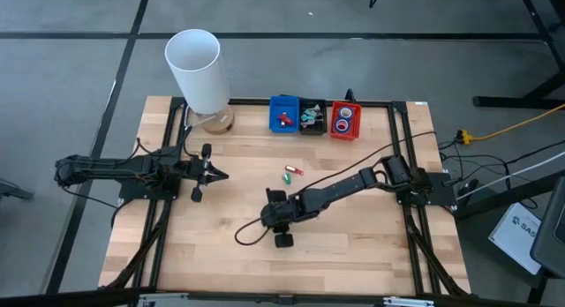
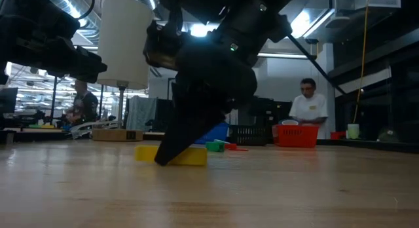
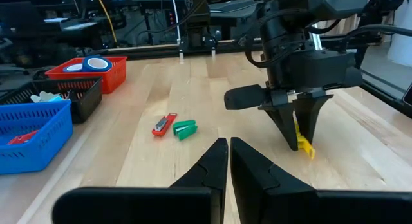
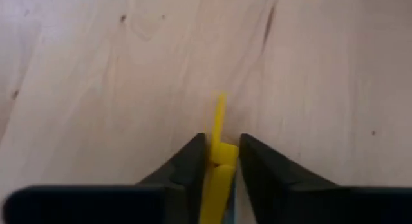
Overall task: Pick and place Stapler, Stapler remover, tape
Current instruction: Put the yellow stapler into the blue bin
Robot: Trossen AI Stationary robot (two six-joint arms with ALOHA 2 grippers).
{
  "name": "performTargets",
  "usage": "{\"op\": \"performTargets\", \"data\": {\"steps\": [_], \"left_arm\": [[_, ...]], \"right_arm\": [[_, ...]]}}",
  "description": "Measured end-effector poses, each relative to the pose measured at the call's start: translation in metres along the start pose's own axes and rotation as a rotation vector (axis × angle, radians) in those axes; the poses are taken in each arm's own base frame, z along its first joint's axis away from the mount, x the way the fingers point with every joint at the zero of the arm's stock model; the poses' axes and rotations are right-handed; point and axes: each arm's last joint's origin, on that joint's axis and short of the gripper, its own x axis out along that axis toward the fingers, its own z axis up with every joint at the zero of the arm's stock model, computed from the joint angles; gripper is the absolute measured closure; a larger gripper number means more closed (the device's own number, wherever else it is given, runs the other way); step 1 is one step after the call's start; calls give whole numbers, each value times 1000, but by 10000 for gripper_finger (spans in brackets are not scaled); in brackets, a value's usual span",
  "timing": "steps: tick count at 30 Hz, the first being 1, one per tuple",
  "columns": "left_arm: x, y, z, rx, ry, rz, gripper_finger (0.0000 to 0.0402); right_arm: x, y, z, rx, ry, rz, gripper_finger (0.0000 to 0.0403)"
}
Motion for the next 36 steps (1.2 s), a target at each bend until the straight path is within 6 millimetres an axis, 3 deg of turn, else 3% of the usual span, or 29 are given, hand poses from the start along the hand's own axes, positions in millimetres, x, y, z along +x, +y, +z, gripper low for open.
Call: {"op": "performTargets", "data": {"steps": [4,11,17,29,36], "left_arm": [[0,0,0,0,0,0,386],[0,0,0,0,0,0,386],[0,0,0,0,0,-1,386],[0,0,0,0,0,0,386],[0,0,0,0,0,0,386]], "right_arm": [[0,-2,0,2,4,3,362],[-3,-10,10,32,8,116,363],[-15,-15,34,33,-69,173,363],[-53,-49,77,-13,-127,132,363],[-71,-80,91,-18,-164,136,360]]}}
